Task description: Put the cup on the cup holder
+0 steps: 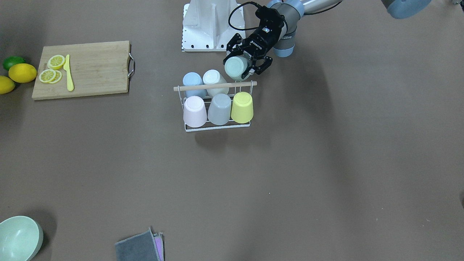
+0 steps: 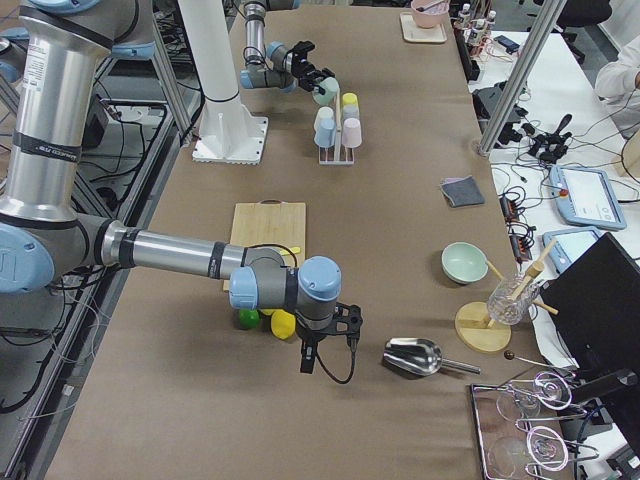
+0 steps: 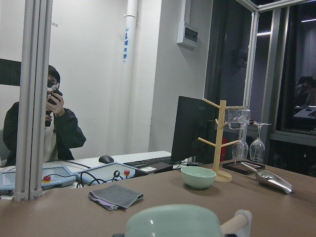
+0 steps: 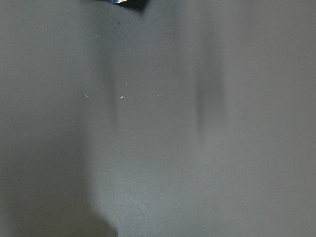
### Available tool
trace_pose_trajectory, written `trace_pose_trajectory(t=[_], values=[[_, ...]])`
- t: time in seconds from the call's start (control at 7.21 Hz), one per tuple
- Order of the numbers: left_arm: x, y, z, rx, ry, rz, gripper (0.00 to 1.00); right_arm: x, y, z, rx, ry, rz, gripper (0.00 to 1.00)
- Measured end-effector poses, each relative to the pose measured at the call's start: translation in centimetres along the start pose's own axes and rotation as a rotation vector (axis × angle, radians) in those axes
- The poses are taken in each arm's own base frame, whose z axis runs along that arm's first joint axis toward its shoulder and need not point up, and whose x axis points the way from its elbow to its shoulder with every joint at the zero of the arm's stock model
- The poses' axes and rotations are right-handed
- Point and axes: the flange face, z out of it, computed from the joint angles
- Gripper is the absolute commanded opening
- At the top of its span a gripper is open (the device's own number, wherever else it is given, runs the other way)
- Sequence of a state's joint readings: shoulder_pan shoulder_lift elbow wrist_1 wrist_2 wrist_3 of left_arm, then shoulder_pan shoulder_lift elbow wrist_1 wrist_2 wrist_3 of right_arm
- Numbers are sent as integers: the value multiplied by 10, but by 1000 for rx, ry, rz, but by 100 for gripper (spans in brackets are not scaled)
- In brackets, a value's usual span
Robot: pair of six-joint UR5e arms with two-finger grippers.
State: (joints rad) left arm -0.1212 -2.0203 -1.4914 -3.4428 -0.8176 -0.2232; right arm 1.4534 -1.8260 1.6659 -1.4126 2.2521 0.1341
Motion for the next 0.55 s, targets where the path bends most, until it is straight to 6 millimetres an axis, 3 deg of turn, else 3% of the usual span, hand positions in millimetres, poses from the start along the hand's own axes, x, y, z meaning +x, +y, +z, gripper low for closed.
trace_pose_trajectory(t=[0.42, 0.55], values=[[-1, -3, -1, 14, 3, -12, 98, -2, 0, -1, -3, -51, 8, 99], [0, -13, 0, 30, 4, -23, 98, -3, 0, -1, -2, -53, 13, 99]])
